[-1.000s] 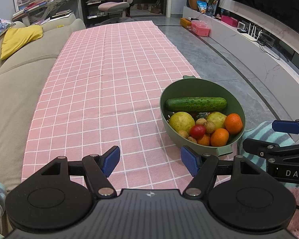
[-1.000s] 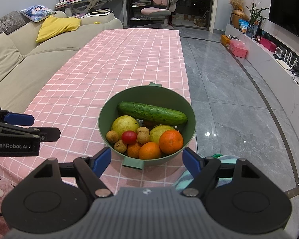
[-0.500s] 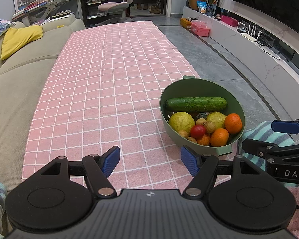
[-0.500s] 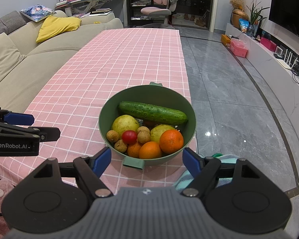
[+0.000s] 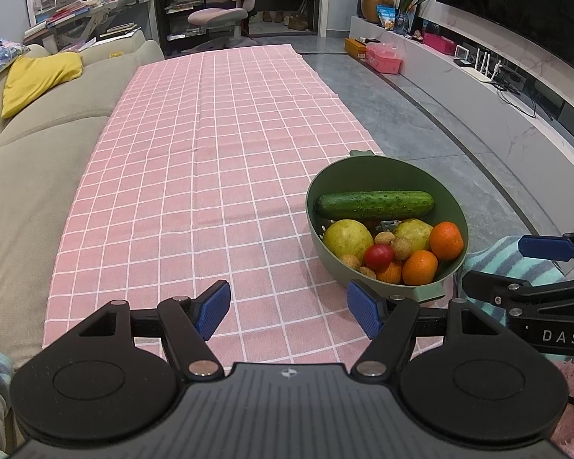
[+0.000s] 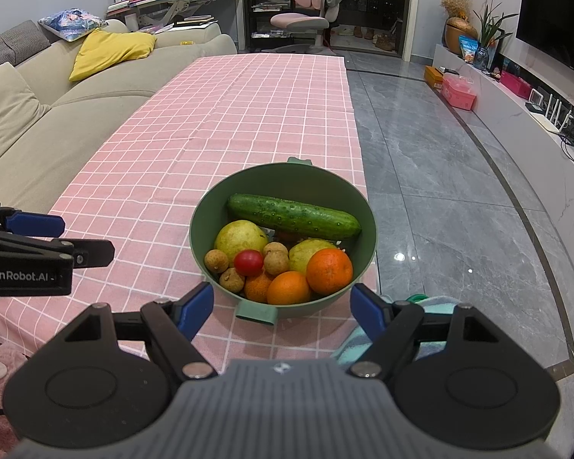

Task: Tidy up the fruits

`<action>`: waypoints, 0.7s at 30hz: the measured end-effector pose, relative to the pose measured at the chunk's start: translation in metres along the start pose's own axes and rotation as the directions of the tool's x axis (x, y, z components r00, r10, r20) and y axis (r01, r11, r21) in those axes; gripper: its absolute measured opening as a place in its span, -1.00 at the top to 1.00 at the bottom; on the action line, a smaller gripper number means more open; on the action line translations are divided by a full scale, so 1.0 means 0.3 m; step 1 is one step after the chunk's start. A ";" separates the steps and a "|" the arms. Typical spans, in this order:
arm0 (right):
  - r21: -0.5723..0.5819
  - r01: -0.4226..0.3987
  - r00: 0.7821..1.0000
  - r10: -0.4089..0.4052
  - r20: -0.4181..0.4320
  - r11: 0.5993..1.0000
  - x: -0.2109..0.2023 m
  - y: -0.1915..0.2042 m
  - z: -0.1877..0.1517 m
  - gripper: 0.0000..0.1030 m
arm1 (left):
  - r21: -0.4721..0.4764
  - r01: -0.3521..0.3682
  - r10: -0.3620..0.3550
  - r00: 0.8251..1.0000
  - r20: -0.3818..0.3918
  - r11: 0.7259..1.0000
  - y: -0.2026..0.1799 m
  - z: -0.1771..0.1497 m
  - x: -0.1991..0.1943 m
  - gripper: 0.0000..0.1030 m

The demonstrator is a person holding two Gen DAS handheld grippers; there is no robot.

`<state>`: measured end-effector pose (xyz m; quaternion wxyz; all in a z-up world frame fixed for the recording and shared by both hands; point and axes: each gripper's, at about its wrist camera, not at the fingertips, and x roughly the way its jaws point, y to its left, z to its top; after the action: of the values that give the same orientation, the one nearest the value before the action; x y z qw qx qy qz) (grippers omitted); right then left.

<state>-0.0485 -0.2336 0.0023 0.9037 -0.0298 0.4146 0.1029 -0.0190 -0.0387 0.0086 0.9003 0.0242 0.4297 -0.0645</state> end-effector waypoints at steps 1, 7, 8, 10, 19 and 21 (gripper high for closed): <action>0.000 0.000 1.000 0.000 0.000 1.000 0.000 0.000 0.000 -0.47 | -0.001 0.000 0.000 1.000 0.000 1.000 0.001 0.000 0.000 -0.59; 0.000 0.000 1.000 0.000 0.000 1.000 -0.001 0.000 0.001 -0.47 | -0.017 0.025 -0.024 1.000 0.014 1.000 0.006 0.006 -0.012 -0.59; 0.000 0.000 1.000 0.000 0.000 1.000 -0.001 0.000 0.000 -0.47 | -0.018 0.023 -0.023 1.000 0.014 1.000 0.005 0.006 -0.011 -0.59; 0.000 0.000 1.000 0.000 0.000 1.000 -0.001 0.000 0.000 -0.47 | -0.019 0.022 -0.022 1.000 0.015 1.000 0.006 0.006 -0.012 -0.59; -0.001 -0.001 1.000 0.001 -0.001 1.000 -0.001 0.000 0.000 -0.47 | -0.012 0.012 -0.012 1.000 0.027 1.000 0.003 0.010 -0.017 -0.60; 0.000 -0.001 1.000 0.001 -0.001 1.000 -0.001 0.000 0.000 -0.47 | -0.006 0.008 -0.007 0.999 0.036 1.000 0.001 0.011 -0.018 -0.59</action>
<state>-0.0486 -0.2336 0.0026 0.9034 -0.0295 0.4151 0.1031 -0.0199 -0.0383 0.0149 0.9076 0.0186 0.4139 -0.0670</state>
